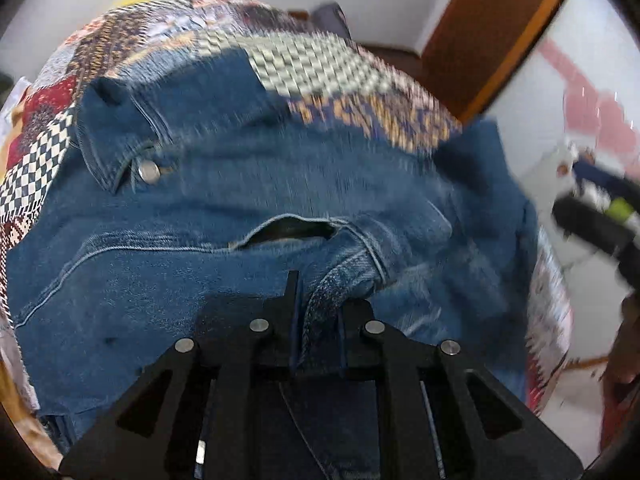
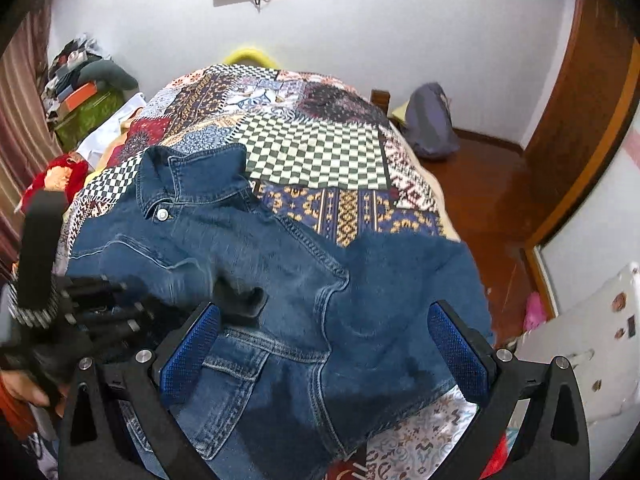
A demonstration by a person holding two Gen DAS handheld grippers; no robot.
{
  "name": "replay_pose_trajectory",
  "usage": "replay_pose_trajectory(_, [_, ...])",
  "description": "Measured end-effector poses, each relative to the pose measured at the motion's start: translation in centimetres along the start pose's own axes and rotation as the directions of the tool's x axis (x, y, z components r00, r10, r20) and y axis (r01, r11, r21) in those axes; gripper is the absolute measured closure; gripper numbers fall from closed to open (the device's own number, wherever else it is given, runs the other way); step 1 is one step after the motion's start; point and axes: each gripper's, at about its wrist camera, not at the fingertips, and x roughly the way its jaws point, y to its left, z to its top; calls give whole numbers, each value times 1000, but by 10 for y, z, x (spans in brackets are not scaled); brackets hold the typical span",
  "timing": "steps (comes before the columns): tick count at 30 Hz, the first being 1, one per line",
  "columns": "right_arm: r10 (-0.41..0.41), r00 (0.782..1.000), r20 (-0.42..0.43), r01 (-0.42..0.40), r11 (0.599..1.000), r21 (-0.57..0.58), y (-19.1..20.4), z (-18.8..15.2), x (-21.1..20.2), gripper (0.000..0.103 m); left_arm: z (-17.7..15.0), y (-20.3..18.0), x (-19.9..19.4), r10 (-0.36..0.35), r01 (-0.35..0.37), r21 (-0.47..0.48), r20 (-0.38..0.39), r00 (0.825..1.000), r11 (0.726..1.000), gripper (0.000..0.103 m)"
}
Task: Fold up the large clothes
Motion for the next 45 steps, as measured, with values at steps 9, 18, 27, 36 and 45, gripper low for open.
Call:
replay_pose_trajectory(9, [119, 991, -67, -118, 993, 9, 28, 8, 25, 0, -23, 30, -59, -111, 112, -38, 32, 993, 993, 36])
replay_pose_trajectory(18, [295, 927, -230, -263, 951, 159, 55, 14, 91, 0, -56, 113, -104, 123, -112, -102, 115, 986, 988, 33])
replay_pose_trajectory(27, [387, 838, -383, -289, 913, 289, 61, -21, 142, 18, -110, 209, -60, 200, -203, -290, -43, 979, 935, 32])
replay_pose_trajectory(36, [238, 912, -334, -232, 971, 57, 103, -22, 129, 64, -138, 233, -51, 141, -133, -408, -10, 990, 903, 15])
replay_pose_trajectory(45, [145, 985, -94, -155, 981, -116, 105, 16, 71, 70, -127, 242, -94, 193, -144, -436, 69, 979, 888, 16])
